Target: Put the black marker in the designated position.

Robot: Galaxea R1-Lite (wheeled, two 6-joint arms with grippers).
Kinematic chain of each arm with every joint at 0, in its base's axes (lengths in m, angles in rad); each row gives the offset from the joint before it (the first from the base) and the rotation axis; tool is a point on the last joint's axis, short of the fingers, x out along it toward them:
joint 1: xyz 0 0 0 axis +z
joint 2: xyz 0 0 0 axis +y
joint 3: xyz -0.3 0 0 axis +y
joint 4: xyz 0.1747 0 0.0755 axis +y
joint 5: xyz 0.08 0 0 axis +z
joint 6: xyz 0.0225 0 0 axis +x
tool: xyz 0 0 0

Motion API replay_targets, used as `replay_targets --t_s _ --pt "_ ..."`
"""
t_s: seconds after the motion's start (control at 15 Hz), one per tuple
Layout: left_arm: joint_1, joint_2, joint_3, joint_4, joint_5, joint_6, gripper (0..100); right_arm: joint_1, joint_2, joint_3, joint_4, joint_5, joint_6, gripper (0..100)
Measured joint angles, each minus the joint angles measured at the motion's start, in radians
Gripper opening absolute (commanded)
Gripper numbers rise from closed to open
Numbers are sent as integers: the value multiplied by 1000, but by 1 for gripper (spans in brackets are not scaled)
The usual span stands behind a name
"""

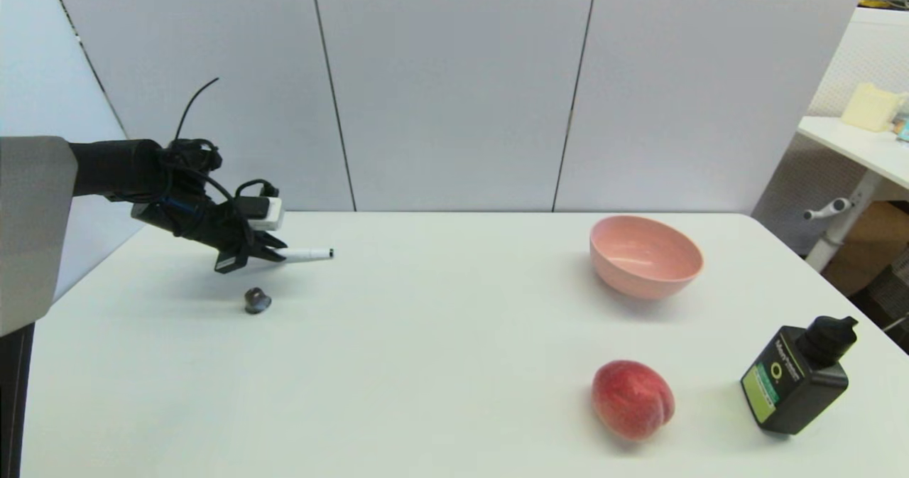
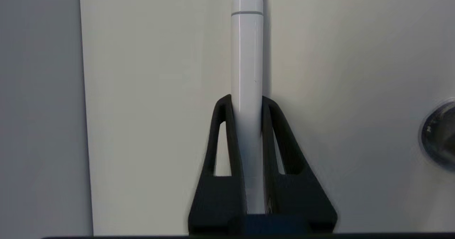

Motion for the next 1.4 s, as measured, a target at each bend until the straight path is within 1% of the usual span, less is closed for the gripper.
replay_targets --t_s 0.47,0.6,0.73,0.8,0.93,1.07,1.13,1.2,1.27,1.4 --pt "0 -17 1 14 -1 -7 100 0 0 0 0 0 0 100" --pt "-2 -71 1 21 0 -53 100 0 0 0 0 0 0 100" --pt "-6 -177 1 32 29 -157 100 0 0 0 0 0 0 100" --pt "-10 -254 4 36 66 -249 100 -1 0 0 0 0 0 100" --pt "-26 -425 26 36 177 -481 100 0 0 0 0 0 0 100" --pt "-61 -628 105 11 325 -781 100 0 0 0 0 0 0 100" --pt "-89 -730 180 -19 395 -933 100 0 0 0 0 0 0 100" --pt "-120 -835 299 -63 465 -1084 100 0 0 0 0 0 0 100" --pt "-140 -931 442 -114 522 -1207 100 0 0 0 0 0 0 100" --pt "-173 -1148 789 -238 600 -1379 100 0 0 0 0 0 0 100"
